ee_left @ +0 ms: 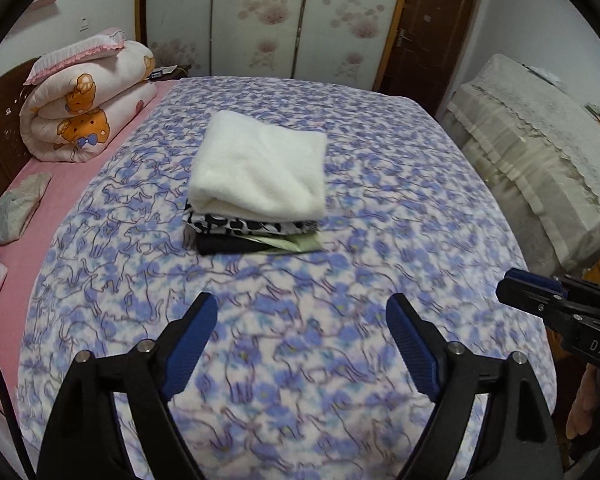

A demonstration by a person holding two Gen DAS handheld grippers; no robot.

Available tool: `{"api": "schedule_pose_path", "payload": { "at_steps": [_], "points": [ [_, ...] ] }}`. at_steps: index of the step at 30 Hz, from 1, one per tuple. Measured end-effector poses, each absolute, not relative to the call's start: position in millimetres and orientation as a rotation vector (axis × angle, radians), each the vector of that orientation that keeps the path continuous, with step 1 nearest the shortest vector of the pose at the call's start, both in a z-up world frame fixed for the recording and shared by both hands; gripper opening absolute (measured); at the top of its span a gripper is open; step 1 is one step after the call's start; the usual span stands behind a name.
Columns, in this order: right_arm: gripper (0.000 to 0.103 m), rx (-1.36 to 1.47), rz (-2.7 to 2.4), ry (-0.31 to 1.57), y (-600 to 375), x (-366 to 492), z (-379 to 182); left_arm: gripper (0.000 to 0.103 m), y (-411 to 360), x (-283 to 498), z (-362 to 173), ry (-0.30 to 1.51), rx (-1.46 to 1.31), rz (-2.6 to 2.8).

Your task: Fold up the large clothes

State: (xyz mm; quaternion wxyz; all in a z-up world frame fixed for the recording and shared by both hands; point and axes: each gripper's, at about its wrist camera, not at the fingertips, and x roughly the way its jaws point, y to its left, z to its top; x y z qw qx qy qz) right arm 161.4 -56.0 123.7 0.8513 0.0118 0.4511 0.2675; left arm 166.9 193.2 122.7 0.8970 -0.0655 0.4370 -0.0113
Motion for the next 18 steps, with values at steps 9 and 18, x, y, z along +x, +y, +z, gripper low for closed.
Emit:
{"api": "schedule_pose_path", "payload": {
  "at_steps": [9, 18],
  "points": [
    [0.043, 0.010, 0.526, 0.888, -101, 70, 121, 0.092, 134, 73, 125, 0.854, -0.078, -0.028],
    [0.049, -0.063, 0.360, 0.883, -130, 4, 60, 0.095, 92, 9, 82, 0.798, -0.086, 0.048]
  ]
}}
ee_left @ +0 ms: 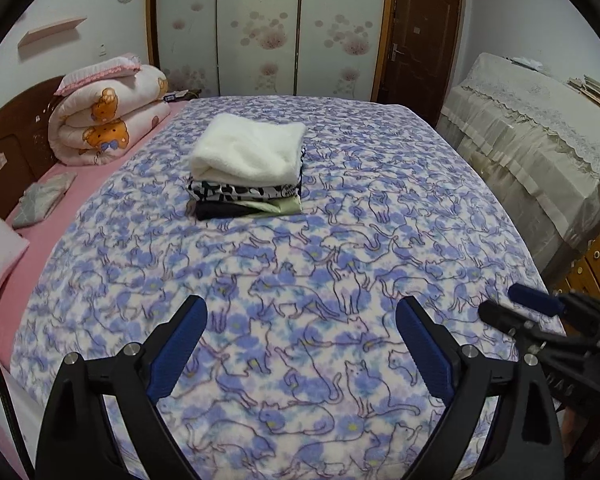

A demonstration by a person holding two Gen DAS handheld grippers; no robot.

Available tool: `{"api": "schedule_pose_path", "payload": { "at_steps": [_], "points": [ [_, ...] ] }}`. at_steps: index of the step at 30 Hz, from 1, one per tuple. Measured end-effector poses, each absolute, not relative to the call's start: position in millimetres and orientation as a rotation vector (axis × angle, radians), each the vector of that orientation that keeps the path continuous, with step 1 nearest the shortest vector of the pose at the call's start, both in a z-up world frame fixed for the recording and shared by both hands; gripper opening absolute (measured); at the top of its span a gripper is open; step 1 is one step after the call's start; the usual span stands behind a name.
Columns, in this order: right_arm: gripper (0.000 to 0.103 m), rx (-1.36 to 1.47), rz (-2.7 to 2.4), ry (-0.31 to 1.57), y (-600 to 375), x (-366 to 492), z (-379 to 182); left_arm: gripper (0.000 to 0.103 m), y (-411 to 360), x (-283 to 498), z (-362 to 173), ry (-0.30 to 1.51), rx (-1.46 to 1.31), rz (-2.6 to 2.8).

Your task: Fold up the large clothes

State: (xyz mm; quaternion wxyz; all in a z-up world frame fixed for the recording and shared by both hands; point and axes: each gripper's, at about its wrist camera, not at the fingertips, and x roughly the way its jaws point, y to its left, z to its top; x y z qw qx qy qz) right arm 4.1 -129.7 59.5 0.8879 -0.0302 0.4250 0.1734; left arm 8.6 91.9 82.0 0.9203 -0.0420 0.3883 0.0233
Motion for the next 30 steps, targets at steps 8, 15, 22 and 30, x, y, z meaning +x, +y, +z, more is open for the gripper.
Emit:
{"api": "schedule_pose_path", "payload": {
  "at_steps": [8, 15, 22, 30],
  "points": [
    [0.049, 0.006, 0.295, 0.880, -149, -26, 17, 0.096, 68, -8, 28, 0.831, -0.130, 0.080],
    [0.052, 0.015, 0.287, 0.870, -151, -37, 4, 0.096, 56, -18, -2, 0.889, -0.103, 0.125],
    [0.052, 0.061, 0.298, 0.888, -154, -40, -7, 0.096, 56, -23, -13, 0.913, -0.111, 0.141],
    [0.052, 0.065, 0.307, 0.887, -157, -41, -8, 0.096, 53, -26, -15, 0.917, -0.100, 0.156]
  ]
}}
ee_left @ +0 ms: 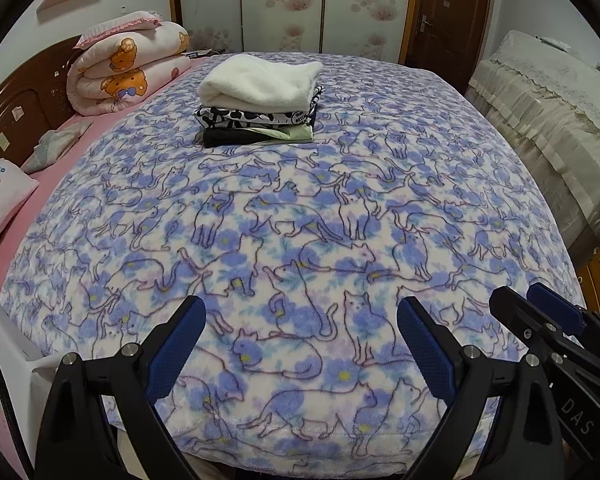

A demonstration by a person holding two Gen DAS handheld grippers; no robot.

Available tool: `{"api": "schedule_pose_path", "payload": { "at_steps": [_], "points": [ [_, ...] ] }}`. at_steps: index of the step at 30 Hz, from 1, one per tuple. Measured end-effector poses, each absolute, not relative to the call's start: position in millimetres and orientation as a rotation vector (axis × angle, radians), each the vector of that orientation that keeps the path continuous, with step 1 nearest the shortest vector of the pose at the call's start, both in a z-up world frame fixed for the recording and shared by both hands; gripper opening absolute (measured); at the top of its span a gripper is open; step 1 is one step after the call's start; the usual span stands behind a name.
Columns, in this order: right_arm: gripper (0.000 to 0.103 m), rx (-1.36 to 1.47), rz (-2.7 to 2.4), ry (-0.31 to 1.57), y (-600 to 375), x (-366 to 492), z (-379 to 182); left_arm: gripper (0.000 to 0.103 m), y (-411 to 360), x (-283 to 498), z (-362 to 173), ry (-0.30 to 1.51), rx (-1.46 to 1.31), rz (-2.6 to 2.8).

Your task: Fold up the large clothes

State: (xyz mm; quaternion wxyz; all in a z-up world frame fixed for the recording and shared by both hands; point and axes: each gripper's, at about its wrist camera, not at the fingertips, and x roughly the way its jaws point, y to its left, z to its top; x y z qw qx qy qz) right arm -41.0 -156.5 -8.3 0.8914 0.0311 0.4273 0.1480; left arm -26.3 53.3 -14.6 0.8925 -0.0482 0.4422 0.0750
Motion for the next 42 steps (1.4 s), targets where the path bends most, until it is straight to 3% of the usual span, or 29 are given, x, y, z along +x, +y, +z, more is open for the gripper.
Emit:
{"api": "schedule_pose_path", "payload": {
  "at_steps": [42],
  "points": [
    [0.052, 0.064, 0.298, 0.852, -154.5, -47.5, -5.5, 0.096, 49.3, -27.4, -14.4, 0.922, -0.121, 0.158]
  ]
}}
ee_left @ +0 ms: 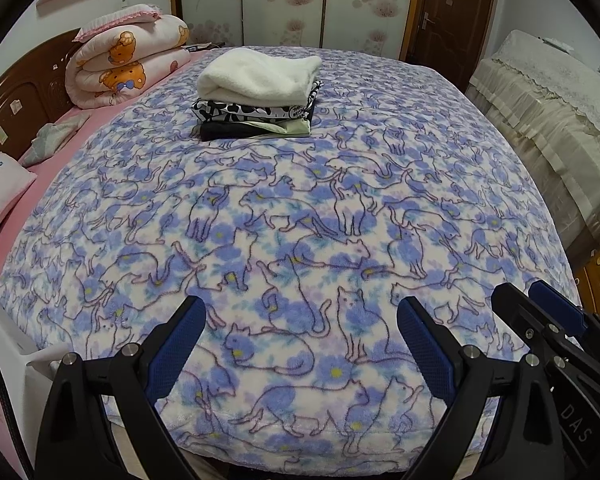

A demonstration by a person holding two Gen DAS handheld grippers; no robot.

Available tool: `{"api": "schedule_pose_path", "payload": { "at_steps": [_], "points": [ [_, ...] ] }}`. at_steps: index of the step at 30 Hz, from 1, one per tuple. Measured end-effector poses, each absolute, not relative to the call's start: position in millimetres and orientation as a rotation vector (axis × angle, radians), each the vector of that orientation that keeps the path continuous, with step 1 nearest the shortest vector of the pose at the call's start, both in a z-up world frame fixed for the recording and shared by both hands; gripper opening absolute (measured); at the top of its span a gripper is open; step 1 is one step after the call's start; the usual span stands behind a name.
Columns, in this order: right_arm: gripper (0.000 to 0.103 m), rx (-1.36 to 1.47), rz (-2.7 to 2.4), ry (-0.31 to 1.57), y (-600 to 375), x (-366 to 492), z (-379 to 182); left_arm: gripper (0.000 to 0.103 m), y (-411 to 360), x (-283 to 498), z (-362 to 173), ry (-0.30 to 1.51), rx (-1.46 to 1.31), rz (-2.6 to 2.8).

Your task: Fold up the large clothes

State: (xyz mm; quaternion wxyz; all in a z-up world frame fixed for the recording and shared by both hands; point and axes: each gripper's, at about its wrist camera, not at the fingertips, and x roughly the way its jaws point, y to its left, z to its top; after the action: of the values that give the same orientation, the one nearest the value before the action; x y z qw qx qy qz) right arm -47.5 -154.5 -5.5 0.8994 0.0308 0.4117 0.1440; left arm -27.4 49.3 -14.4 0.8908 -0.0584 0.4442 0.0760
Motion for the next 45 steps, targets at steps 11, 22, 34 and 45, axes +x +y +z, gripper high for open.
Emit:
{"api": "schedule_pose_path", "payload": {
  "at_steps": [11, 22, 34, 45],
  "points": [
    [0.052, 0.066, 0.295, 0.856, -157, -47, -10, 0.095, 47, -28, -19, 0.936, -0.118, 0.156],
    [0.052, 0.068, 0.294, 0.858, -157, -46, -13, 0.095, 43, -29, -24, 0.948, -0.117, 0.157],
    [0.052, 0.069, 0.294, 0.861, -157, -45, -16, 0.095, 43, -30, -31, 0.962, -0.114, 0.155],
    [0.052, 0.070, 0.293, 0.866, -158, -45, -20, 0.095, 44, -27, -32, 0.969, -0.113, 0.154]
  ]
}}
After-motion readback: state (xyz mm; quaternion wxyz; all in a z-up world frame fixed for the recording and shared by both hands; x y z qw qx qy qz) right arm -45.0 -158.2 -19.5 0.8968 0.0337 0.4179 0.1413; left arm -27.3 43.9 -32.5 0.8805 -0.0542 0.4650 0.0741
